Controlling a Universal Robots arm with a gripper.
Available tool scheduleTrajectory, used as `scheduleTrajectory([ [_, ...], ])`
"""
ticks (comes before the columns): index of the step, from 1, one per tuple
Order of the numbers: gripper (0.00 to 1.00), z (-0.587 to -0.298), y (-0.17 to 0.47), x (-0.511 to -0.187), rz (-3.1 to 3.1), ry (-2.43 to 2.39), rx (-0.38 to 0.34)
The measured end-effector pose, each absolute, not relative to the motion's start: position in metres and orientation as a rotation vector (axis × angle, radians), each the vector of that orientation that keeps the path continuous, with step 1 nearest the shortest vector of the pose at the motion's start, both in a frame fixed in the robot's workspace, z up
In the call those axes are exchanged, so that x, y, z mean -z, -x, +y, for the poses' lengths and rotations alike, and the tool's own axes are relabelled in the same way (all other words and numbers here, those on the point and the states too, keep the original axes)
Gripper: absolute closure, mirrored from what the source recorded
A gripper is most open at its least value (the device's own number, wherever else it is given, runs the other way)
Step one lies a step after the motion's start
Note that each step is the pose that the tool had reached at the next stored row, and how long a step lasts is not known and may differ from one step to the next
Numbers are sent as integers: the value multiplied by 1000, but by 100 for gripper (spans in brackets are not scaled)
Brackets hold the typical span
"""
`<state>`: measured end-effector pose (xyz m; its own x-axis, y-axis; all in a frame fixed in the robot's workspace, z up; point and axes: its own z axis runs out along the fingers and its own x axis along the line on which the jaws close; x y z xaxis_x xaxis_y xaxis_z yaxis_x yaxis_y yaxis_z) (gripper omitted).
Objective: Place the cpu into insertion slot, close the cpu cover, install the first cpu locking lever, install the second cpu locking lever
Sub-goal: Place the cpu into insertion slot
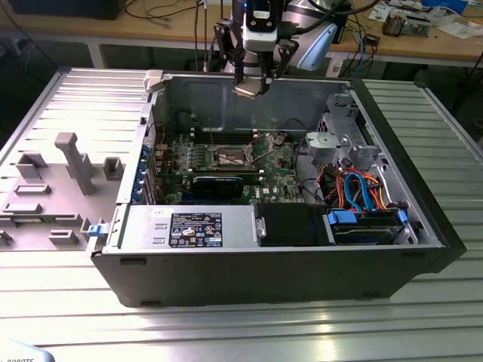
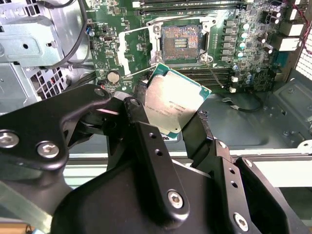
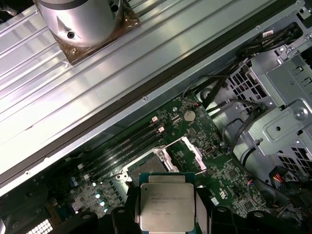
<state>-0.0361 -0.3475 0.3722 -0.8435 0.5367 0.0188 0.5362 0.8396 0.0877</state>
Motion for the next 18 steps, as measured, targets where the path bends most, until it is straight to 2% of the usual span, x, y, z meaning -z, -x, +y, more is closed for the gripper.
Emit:
scheduleTrajectory([
  [18,46,-348,36,-372,2952,-1033,-137],
])
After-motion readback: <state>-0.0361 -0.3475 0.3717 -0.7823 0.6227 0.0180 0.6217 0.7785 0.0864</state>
